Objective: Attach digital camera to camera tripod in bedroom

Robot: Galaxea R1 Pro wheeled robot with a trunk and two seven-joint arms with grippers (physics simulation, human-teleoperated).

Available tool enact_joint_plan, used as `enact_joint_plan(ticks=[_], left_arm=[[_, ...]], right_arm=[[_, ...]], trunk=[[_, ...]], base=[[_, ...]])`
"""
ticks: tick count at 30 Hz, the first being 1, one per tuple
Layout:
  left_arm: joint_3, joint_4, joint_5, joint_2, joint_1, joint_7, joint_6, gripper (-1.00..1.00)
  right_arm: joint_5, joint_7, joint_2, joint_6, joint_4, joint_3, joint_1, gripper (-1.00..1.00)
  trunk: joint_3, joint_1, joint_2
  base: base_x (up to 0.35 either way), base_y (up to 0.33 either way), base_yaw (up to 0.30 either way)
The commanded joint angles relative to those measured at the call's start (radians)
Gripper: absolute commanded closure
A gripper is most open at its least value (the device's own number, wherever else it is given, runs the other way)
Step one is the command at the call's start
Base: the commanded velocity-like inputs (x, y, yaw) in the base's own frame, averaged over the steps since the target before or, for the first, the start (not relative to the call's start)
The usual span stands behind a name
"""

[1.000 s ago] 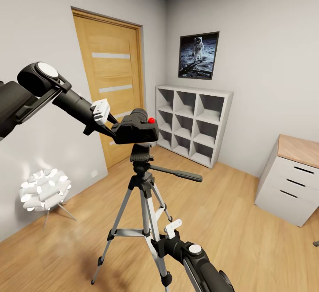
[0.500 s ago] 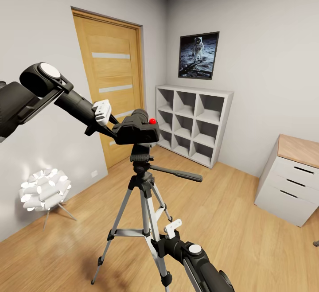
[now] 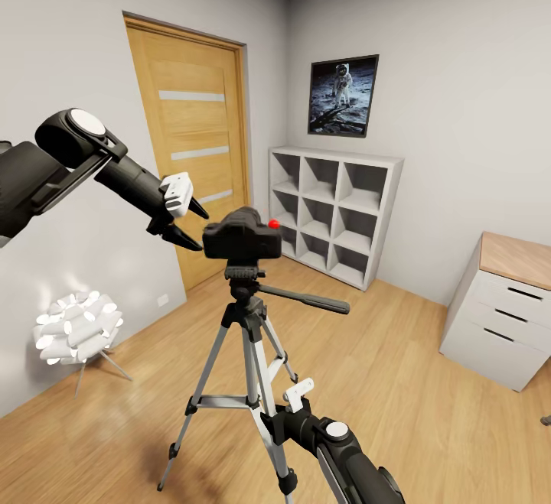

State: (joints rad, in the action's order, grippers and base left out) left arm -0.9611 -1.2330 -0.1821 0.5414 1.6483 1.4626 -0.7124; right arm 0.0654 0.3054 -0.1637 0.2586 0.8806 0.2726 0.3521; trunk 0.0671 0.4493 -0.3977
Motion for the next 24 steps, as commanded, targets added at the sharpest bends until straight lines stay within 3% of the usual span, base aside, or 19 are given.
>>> enact_joint_plan(ticks=[1, 19, 24], left_arm=[[-0.004, 0.0, -0.007, 0.001, 0.002, -0.001, -0.01, -1.0], [-0.002, -0.001, -0.004, 0.005, 0.002, -0.002, -0.005, -1.0], [0.036, -0.003, -0.002, 0.024, 0.001, -0.004, 0.004, -1.0]], right_arm=[[0.007, 0.004, 0.0, 0.005, 0.001, -0.001, 0.001, 1.0], [0.007, 0.004, 0.0, 0.005, 0.001, -0.001, 0.001, 1.0], [0.006, 0.004, 0.001, 0.004, 0.001, -0.001, 0.001, 1.0]], trunk=[[0.002, 0.001, -0.002], [0.002, 0.001, -0.002], [0.002, 0.001, -0.002]], base=[[0.0, 0.0, 0.0], [0.0, 0.0, 0.0], [0.0, 0.0, 0.0]])
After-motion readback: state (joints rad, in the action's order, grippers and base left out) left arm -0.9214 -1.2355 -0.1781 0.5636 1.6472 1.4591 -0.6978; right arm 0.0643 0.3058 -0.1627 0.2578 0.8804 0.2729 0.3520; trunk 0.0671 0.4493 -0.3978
